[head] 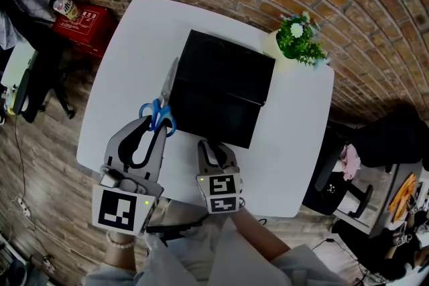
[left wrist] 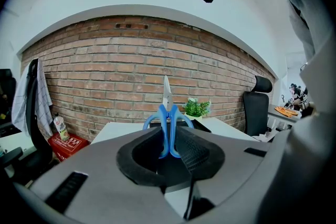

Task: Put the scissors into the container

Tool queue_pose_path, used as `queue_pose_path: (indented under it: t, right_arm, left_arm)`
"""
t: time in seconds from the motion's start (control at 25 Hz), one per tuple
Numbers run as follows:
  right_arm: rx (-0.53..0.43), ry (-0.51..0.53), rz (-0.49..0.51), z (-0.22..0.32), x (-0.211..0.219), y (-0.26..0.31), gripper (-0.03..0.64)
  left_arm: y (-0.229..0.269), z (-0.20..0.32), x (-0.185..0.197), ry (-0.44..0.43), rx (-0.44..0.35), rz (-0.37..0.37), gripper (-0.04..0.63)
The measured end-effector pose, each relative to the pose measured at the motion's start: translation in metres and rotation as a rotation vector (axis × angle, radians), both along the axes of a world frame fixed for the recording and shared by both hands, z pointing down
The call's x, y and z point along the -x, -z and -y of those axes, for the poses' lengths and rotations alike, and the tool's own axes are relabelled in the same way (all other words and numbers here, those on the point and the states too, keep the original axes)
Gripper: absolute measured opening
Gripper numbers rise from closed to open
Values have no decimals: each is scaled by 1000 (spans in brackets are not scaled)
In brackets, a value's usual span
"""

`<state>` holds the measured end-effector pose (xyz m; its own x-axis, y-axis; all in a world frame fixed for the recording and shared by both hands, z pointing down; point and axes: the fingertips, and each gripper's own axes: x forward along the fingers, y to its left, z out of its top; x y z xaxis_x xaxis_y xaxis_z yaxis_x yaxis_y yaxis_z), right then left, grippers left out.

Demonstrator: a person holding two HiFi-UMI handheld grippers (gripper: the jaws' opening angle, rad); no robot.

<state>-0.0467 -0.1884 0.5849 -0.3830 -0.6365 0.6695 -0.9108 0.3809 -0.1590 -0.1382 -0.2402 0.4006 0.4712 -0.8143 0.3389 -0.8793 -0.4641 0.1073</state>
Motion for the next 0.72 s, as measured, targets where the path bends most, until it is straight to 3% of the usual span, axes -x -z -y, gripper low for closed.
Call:
queue_pose_path:
  t: [0.56, 0.72]
  right_arm:
    - [-35, 84, 69, -26, -14, 35, 61]
    - [-88, 51, 65, -27, -31, 60, 57]
  left_arm:
    - [7, 5, -19, -65, -27, 54, 97]
    - [8, 6, -28, -112, -47, 117, 97]
